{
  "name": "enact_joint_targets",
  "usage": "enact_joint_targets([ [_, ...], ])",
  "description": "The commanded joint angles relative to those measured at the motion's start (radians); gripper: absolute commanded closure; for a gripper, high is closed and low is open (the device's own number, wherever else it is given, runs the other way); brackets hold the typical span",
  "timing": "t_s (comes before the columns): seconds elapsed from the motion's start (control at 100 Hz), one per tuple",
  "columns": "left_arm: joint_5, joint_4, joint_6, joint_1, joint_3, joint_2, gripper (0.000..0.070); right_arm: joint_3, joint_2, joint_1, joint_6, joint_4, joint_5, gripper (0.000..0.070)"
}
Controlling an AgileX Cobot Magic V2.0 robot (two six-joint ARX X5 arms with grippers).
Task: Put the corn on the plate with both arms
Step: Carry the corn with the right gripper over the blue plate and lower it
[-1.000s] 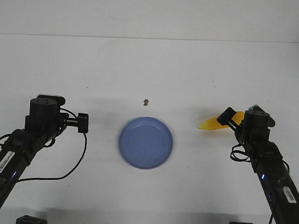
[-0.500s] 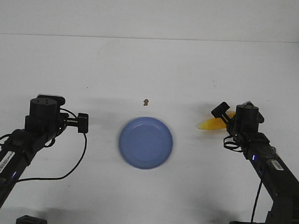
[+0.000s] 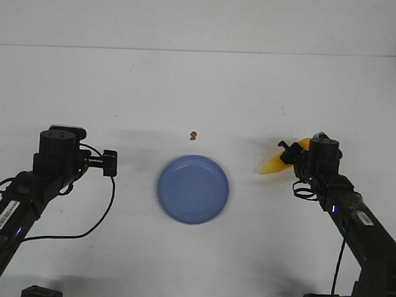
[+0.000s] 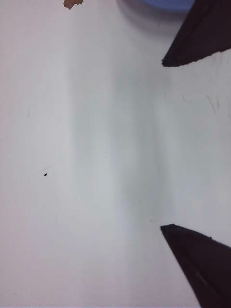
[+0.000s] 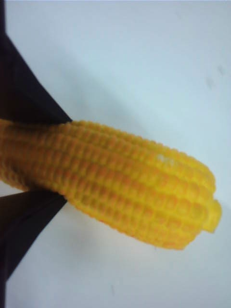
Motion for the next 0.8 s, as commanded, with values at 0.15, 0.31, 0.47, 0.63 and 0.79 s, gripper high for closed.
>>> enact_joint_targets([
  [0.15,0.001,0.002,-0.003,-0.002,0.014,0.004,0.0000,0.017,-0.146,0.202,-0.109,0.003,-0.154,0.0547],
  [0.31,0.001,0.002,-0.003,-0.002,0.014,0.004,0.0000,0.017,-0.146,0.388,-0.101,0.011,-0.099,0.0477],
  [0.47,0.001,0.002,-0.003,-0.002,0.014,0.004,0.0000,0.017,-0.084,0.509,-0.074,0.061,-0.068,0.0459],
  [0.63,0.001,0.002,-0.003,-0.002,0.014,0.004,0.0000,0.017,-0.012,0.554,-0.045,0.109,-0.056,0.0371],
  [0.79,0.002,0.002,-0.003,-0.002,0.014,0.004,0.0000,0.017,0.040,0.560,-0.027,0.103,-0.053,0.0321],
])
